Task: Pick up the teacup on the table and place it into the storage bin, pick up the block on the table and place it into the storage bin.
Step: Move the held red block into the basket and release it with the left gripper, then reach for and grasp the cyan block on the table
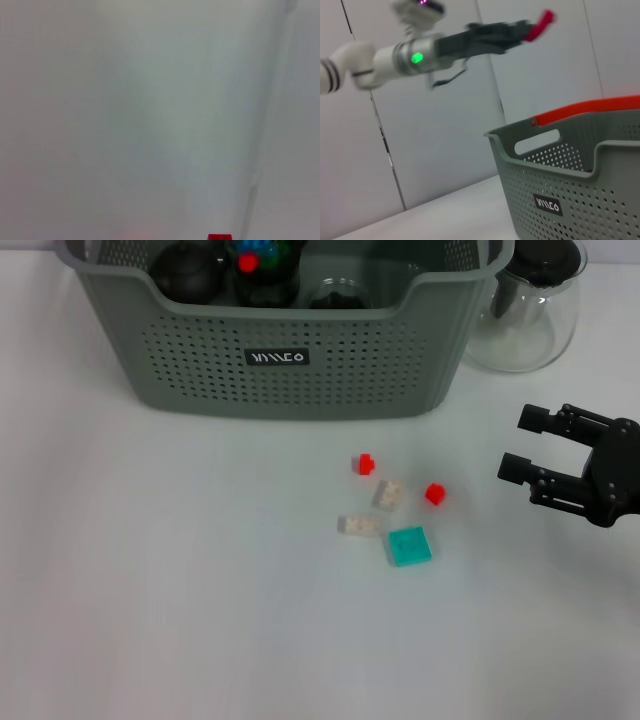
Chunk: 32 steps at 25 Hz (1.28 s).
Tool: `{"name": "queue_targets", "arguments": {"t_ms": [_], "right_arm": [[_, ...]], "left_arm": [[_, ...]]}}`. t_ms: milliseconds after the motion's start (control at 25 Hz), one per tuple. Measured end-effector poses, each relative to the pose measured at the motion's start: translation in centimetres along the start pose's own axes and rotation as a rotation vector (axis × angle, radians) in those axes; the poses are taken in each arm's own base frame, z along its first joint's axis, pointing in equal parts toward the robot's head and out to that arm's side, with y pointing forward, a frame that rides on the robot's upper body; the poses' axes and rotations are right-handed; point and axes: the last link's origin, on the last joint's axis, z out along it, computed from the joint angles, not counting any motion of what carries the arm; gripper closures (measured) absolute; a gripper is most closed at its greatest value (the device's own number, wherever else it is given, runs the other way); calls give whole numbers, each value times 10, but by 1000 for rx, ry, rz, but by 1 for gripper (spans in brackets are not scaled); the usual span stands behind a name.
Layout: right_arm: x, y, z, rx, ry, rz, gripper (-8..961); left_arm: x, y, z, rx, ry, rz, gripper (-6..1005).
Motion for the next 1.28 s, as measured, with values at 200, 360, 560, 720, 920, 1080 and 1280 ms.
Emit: {"name": "queue_targets", "arguments": {"t_ms": [200, 360, 560, 720, 920, 1080, 1280], "right_arm": [[1, 1, 0, 0, 1, 0, 190], [1, 1, 1, 0, 0, 0, 190], [1, 1, 1, -1, 0, -2, 191], [0, 0, 2, -2, 0, -3, 191], [0, 0, 2, -3, -2, -3, 191], [0, 0, 1, 1, -4, -2, 191], [0, 0, 0, 4, -2, -2, 192]], "left_arm": [[9, -16, 54, 194, -221, 35, 818], [-5, -26, 78, 327, -399, 82, 819], [-16, -31, 89, 420, -492, 102, 819], [-15, -28, 94, 423, -496, 105, 818], [-15, -24, 98, 416, -498, 100, 808], [-10, -22, 94, 413, -441, 74, 767], [11, -4, 62, 319, -184, 72, 584]]}}
